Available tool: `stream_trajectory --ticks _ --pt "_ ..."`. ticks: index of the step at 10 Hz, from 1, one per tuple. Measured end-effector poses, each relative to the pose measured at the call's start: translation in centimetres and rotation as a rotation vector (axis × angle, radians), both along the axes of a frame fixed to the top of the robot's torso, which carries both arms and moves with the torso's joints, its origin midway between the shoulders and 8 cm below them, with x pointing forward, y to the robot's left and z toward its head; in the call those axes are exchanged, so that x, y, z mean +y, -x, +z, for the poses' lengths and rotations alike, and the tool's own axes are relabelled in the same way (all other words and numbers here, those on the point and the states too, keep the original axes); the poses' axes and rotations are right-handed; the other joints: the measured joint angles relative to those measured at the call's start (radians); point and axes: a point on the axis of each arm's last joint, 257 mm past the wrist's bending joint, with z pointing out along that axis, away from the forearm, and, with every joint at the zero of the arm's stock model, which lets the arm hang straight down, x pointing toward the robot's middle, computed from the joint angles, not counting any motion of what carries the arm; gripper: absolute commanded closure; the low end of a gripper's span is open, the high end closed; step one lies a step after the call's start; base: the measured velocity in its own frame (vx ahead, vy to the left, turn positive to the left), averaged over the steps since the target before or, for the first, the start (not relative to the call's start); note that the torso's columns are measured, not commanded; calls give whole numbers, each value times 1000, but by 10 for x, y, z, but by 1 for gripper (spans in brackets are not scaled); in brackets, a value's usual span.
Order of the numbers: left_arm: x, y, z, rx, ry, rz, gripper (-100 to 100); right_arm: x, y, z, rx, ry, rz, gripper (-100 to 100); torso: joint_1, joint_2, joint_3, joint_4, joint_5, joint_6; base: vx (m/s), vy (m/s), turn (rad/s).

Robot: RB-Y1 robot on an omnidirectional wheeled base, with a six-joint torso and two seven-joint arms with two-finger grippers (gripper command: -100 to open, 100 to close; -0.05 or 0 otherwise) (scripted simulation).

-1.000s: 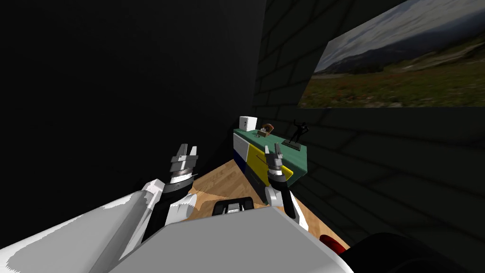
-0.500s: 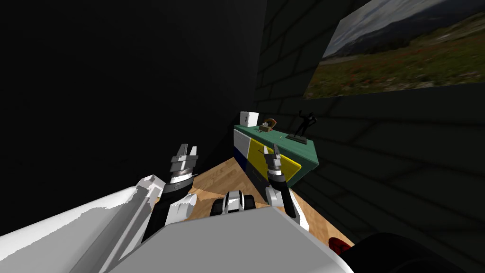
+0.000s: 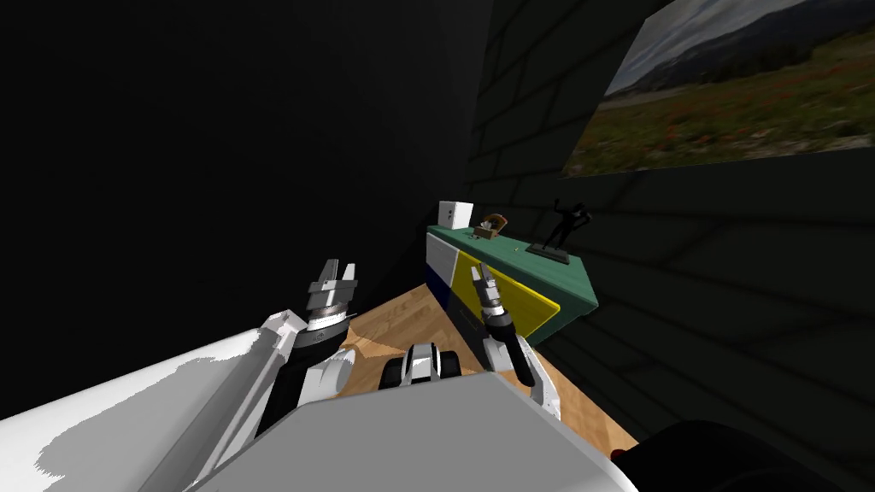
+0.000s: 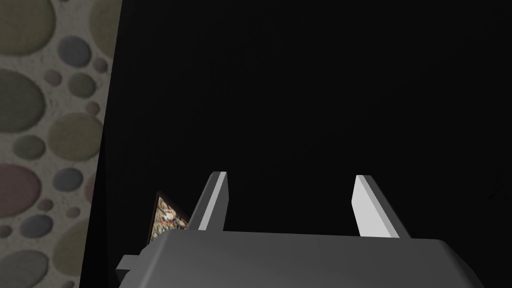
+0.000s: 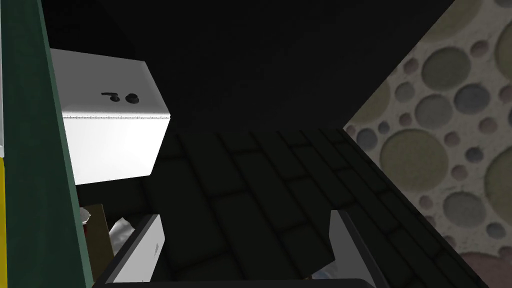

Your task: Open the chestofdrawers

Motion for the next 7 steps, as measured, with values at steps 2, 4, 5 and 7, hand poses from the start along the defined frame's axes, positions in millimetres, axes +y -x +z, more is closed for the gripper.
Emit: stream_trajectory --ticks 2,4,5,7 --pt "0 0 0 0 0 0 0 5 -7 -19 29 117 -9 -100 0 1 0 0 0 0 41 61 114" --pt "0 0 0 0 0 0 0 8 -17 -37 53 250 -23 -100 -1 0 0 0 0 0 50 65 130" --pt "0 0 0 0 0 0 0 10 -21 -49 67 319 -31 -100 0 1 0 0 0 0 55 68 137" --pt "0 0 0 0 0 0 0 12 -28 -74 88 469 -47 -100 0 0 0 0 0 0 57 69 146"
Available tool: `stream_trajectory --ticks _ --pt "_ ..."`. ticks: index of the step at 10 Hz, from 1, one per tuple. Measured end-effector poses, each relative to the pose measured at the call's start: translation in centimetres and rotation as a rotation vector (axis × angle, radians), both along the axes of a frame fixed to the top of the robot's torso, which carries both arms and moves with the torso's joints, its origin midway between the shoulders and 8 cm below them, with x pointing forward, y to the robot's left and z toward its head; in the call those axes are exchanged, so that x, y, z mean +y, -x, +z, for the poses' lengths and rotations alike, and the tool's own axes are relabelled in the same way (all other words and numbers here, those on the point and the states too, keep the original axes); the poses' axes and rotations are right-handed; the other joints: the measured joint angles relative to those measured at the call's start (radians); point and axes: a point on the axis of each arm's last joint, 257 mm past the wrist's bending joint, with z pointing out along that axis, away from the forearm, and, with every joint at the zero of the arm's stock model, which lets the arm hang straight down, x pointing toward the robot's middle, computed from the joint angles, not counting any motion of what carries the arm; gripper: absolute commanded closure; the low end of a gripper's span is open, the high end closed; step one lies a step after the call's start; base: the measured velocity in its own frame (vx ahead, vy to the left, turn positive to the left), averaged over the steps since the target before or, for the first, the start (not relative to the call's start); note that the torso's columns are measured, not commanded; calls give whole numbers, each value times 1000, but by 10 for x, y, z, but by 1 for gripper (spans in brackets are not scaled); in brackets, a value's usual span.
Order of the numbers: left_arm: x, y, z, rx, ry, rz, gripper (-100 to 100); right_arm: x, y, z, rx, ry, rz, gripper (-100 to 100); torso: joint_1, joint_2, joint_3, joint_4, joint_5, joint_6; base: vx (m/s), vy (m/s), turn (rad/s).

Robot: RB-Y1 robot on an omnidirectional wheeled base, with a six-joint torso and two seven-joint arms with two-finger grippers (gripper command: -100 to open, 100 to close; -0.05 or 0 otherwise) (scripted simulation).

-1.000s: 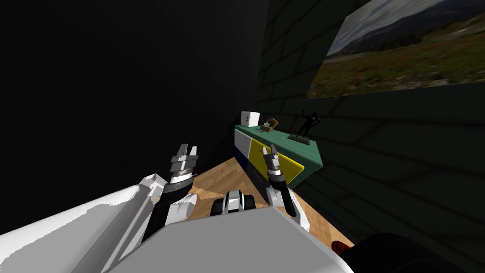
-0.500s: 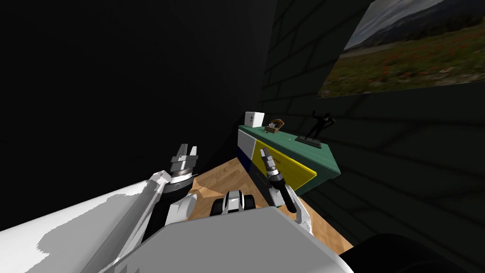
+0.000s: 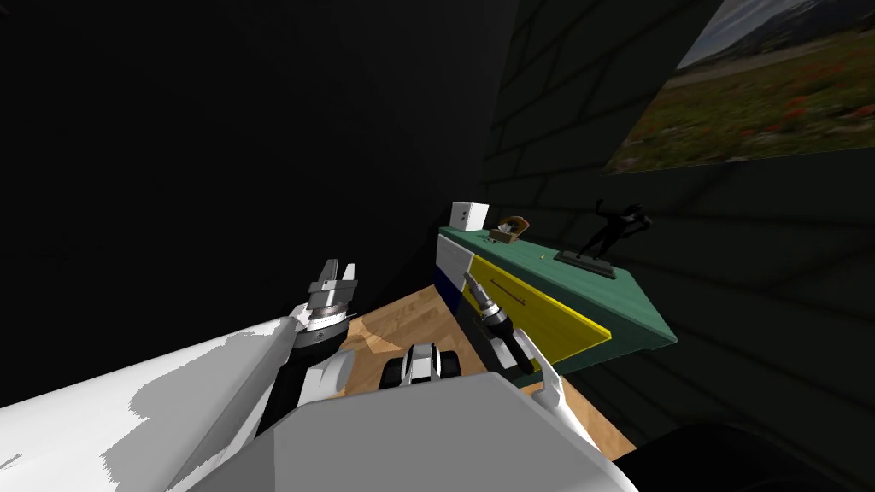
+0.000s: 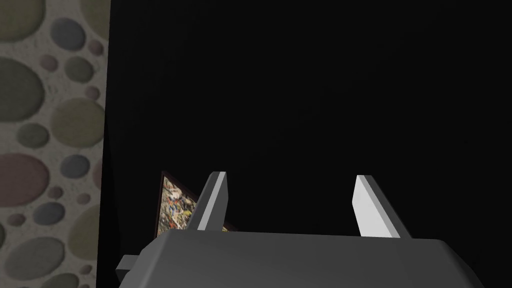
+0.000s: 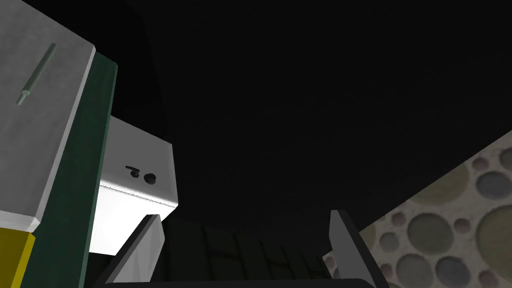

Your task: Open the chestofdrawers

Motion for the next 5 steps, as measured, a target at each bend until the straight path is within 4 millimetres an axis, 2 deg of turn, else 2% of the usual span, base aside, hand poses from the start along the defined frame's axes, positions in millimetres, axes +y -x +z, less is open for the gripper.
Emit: stream_trajectory --ticks 1,3,5 --pt "0 0 0 0 0 0 0 -1 -5 -12 8 78 -8 -100 -1 0 0 0 0 0 65 64 177" --pt "0 0 0 0 0 0 0 -5 -11 -30 21 199 -21 -100 -1 1 1 0 0 1 36 46 62" --pt "0 0 0 0 0 0 0 -14 -17 -53 34 333 -29 -100 0 0 0 0 0 0 62 67 163"
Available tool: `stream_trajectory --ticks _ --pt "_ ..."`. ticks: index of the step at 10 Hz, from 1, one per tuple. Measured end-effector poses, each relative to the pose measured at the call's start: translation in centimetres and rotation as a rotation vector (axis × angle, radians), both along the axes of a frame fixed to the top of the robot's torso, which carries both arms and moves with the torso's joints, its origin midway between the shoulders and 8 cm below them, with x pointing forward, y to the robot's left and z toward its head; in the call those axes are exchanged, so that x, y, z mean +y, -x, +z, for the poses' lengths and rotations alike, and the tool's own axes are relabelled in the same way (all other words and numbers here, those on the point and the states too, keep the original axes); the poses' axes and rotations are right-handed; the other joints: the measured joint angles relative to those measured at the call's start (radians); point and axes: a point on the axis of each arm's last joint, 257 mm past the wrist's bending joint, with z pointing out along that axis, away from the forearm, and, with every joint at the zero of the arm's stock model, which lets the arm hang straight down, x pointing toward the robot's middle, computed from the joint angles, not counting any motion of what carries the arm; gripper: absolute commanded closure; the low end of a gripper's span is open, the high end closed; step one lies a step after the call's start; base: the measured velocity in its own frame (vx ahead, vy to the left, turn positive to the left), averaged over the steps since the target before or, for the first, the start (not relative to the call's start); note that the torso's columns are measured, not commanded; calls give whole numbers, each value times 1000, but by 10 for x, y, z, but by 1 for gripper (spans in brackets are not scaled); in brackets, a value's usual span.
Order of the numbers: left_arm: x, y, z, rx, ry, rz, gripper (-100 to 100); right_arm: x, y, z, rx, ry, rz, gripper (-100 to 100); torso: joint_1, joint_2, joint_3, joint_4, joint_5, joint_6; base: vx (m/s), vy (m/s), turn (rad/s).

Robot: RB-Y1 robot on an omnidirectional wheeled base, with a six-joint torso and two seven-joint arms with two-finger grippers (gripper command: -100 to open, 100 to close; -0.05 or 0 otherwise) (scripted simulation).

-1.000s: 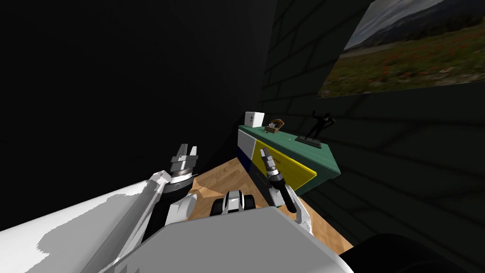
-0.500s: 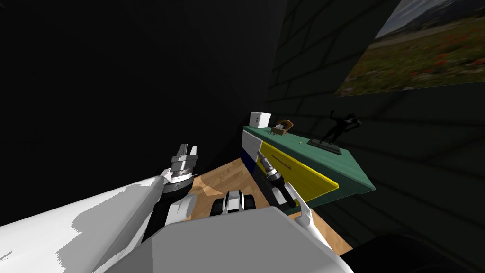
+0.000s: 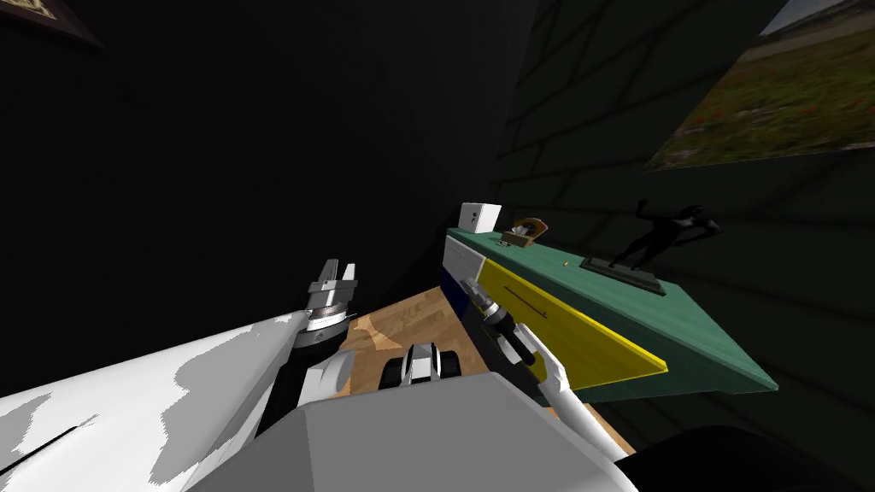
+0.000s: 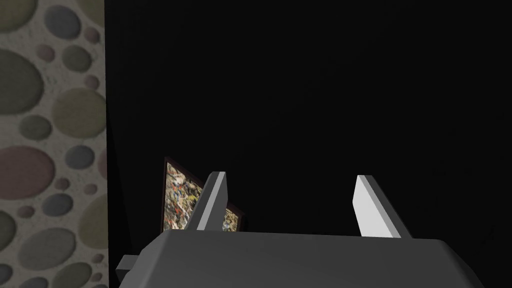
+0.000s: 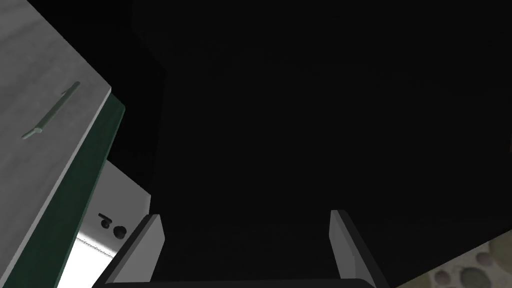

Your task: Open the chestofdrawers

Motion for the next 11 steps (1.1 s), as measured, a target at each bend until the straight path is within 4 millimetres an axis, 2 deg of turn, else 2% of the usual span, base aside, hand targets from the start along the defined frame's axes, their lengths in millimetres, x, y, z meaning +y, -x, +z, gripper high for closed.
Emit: stream_trajectory --ticks 6,11 --pt "0 0 0 0 0 0 0 -39 -14 -56 29 375 -27 -100 -1 1 0 0 0 0 46 45 106" --pt "0 0 0 0 0 0 0 -95 -26 -96 55 695 -55 -100 -1 1 0 0 0 1 48 41 91"
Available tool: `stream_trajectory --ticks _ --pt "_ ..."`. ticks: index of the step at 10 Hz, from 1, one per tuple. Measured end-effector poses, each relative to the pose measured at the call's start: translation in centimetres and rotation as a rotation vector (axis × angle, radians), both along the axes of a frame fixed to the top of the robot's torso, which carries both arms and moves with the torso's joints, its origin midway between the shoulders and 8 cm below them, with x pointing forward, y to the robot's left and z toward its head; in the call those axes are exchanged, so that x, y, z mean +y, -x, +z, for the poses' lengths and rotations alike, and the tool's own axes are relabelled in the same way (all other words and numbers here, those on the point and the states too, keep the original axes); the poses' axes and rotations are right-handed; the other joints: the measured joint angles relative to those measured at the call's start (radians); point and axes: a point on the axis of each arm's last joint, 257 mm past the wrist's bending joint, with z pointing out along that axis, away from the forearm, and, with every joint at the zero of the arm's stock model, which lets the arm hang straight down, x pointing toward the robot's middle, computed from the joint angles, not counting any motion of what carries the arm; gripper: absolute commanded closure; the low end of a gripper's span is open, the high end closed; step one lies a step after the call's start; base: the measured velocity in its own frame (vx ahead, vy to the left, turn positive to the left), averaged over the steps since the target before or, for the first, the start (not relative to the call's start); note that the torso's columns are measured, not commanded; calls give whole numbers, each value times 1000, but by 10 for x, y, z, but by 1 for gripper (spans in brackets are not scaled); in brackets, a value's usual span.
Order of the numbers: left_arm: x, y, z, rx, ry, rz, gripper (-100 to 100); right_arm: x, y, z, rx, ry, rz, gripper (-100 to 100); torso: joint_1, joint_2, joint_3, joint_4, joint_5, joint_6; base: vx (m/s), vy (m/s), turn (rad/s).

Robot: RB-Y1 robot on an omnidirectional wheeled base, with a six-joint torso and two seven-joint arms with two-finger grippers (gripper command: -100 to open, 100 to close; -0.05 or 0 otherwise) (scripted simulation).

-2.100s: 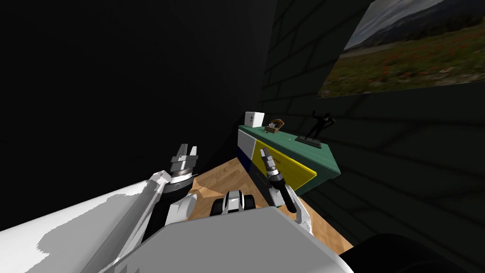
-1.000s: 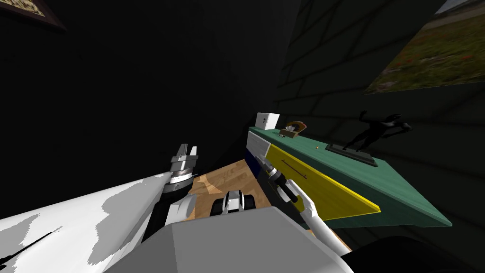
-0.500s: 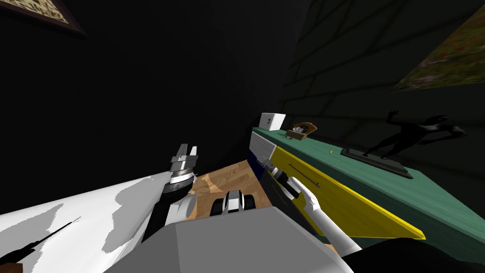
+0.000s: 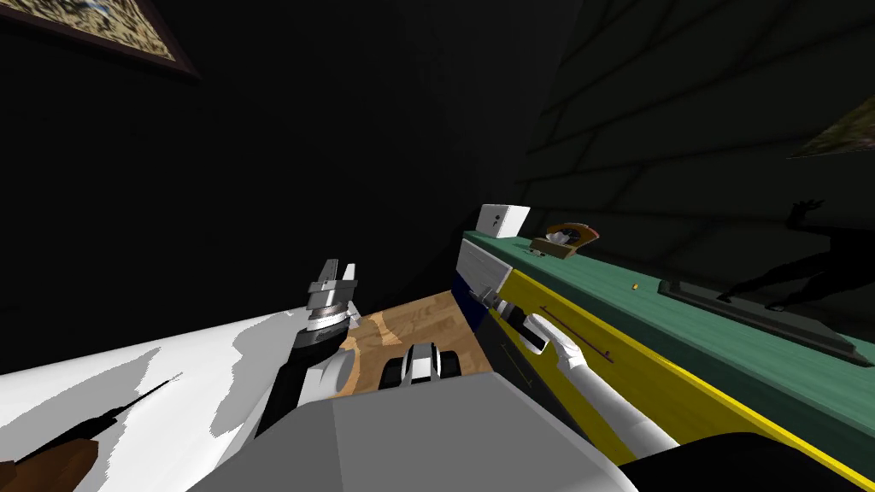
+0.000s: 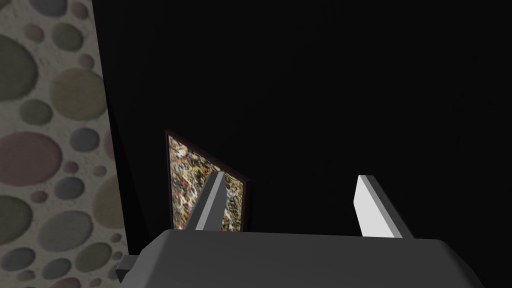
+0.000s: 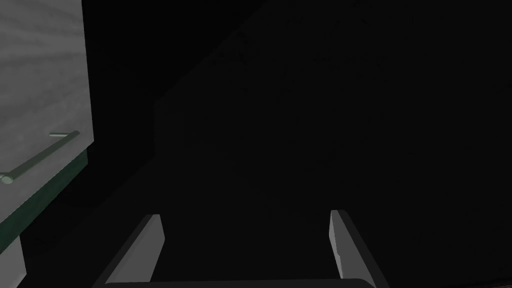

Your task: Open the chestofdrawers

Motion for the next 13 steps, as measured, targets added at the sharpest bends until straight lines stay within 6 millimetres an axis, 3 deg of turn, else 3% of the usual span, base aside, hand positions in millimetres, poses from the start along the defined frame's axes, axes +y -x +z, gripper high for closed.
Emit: stream_trajectory --ticks 6,10,13 --pt "0 0 0 0 0 0 0 -71 -9 -19 28 302 -29 -100 1 0 0 0 0 -1 37 32 78" --pt "0 0 0 0 0 0 0 -136 -12 -26 50 543 -51 -100 1 0 0 0 0 -1 54 36 99" --pt "0 0 0 0 0 0 0 -205 -11 -17 72 768 -75 -100 1 -1 0 0 0 -1 56 41 104"
